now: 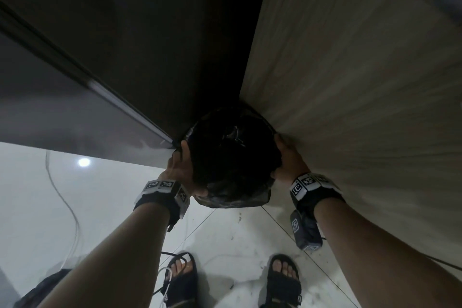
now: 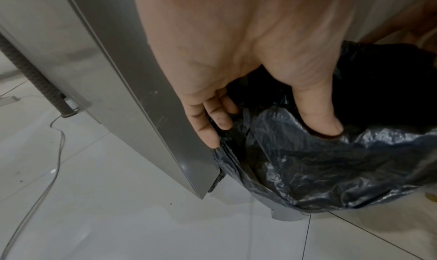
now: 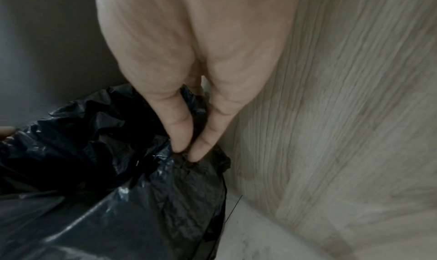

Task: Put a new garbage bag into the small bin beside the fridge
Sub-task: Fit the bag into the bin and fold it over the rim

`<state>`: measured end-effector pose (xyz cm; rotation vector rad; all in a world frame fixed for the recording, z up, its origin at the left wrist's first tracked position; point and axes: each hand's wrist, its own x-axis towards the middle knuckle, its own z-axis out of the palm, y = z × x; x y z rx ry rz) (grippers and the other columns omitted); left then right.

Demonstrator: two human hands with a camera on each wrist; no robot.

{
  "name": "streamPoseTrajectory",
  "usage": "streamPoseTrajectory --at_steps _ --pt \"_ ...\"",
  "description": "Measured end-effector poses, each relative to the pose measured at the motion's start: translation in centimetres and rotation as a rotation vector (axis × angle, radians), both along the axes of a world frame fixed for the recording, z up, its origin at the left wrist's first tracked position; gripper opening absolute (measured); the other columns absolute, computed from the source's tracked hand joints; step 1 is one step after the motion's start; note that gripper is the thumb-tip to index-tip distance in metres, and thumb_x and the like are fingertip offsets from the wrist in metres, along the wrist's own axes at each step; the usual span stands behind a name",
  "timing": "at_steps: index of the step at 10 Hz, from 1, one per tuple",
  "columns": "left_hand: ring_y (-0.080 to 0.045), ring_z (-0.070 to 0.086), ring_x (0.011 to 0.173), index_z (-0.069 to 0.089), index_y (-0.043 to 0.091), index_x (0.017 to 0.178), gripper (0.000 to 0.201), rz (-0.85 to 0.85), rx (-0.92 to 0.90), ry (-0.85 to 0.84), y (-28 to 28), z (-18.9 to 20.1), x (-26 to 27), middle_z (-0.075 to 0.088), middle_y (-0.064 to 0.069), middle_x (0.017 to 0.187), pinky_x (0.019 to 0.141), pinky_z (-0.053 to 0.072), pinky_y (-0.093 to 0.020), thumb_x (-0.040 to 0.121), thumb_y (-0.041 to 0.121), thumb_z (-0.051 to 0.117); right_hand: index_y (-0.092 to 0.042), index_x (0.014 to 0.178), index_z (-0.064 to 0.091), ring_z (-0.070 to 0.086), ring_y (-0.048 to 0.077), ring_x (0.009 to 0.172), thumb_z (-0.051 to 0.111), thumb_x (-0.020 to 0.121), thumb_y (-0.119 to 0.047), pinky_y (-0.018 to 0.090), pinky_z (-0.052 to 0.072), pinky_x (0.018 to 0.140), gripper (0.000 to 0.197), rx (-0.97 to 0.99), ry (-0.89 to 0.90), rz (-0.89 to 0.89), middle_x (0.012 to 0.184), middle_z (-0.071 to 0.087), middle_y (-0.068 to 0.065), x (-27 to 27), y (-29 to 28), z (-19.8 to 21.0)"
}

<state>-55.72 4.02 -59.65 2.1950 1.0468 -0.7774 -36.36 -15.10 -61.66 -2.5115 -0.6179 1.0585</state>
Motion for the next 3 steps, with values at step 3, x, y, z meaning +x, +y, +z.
streamPoseTrajectory --at_steps 3 --pt "-0.035 0.042 0.13 -0.007 0.024 0.15 0.111 -0.036 0.164 -0.061 -1.8 6.1 0.1 0.027 -0.011 0.151 0.103 0.042 -0.048 0.071 0.052 0.067 -0.028 0.152 0.012 0.013 0.032 0.147 0.058 0.082 -0.013 0.037 0.025 0.114 0.085 -0.053 -0.008 -0.009 0.16 0.008 0.012 -1.6 0.7 5.7"
